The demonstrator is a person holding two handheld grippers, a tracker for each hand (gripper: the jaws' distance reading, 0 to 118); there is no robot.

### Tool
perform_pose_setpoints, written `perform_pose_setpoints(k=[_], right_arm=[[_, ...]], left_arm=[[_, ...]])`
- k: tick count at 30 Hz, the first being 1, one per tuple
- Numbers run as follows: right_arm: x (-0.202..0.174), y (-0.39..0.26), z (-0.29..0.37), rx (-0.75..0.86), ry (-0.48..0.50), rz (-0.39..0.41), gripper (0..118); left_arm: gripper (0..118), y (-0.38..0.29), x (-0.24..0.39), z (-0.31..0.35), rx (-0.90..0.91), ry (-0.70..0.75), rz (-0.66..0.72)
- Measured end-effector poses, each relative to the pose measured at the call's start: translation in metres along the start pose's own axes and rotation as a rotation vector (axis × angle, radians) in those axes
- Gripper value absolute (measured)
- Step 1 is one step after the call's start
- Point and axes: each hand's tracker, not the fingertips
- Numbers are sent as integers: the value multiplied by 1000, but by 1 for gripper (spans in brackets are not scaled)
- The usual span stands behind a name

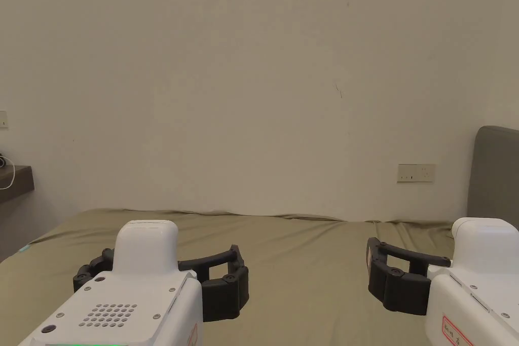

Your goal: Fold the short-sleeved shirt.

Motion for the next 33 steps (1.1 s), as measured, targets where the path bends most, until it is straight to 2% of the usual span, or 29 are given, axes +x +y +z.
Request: perform_pose_setpoints(k=[33], right_arm=[[4, 0, 0, 18, -33, -9, 118]], left_arm=[[118, 1, 2, -1, -5, -2, -5]])
